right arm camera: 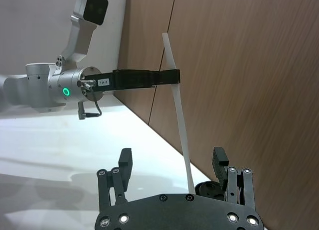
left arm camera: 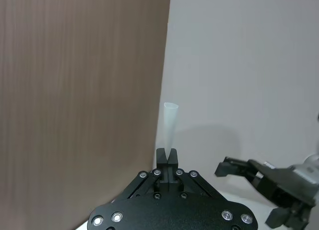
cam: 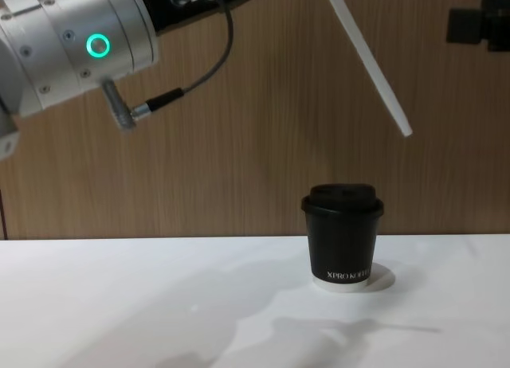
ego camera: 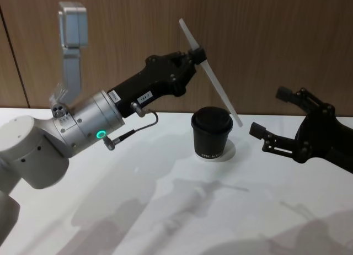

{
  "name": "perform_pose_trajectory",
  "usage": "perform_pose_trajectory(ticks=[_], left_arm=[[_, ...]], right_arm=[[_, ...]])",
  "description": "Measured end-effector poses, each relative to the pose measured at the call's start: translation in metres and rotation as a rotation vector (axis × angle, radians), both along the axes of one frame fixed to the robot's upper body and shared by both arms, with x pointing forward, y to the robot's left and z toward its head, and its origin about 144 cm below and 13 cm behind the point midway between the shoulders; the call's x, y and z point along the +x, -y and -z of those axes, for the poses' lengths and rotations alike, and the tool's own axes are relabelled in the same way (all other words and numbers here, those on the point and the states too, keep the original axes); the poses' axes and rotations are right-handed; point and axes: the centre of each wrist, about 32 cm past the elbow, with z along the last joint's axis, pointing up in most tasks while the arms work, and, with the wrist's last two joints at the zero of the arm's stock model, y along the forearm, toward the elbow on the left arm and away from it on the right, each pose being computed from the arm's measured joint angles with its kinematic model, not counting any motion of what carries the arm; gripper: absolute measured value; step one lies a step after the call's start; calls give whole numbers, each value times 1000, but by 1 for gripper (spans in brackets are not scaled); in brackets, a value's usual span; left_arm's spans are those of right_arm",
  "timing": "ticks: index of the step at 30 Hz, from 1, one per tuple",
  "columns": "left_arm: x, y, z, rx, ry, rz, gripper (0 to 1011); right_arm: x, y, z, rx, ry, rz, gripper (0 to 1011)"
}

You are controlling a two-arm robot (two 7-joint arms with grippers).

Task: Pick up the straw with one hand, pass it to the other hand, and insert it into the cup.

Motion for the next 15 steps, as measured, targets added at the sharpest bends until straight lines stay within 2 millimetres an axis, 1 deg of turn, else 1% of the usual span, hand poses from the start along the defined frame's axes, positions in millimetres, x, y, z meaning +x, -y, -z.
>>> perform_pose_trajectory(ticks=[2,4,15], left_arm=[[0,-1,-6,41,18,-17,0],[0,-1,-8,51,23,-20,0],[8,1,-31,184,88,-58,0]], right_arm=[[0,0,0,0,0,0,1001],[0,0,0,0,0,0,1001],[0,0,0,0,0,0,1001]])
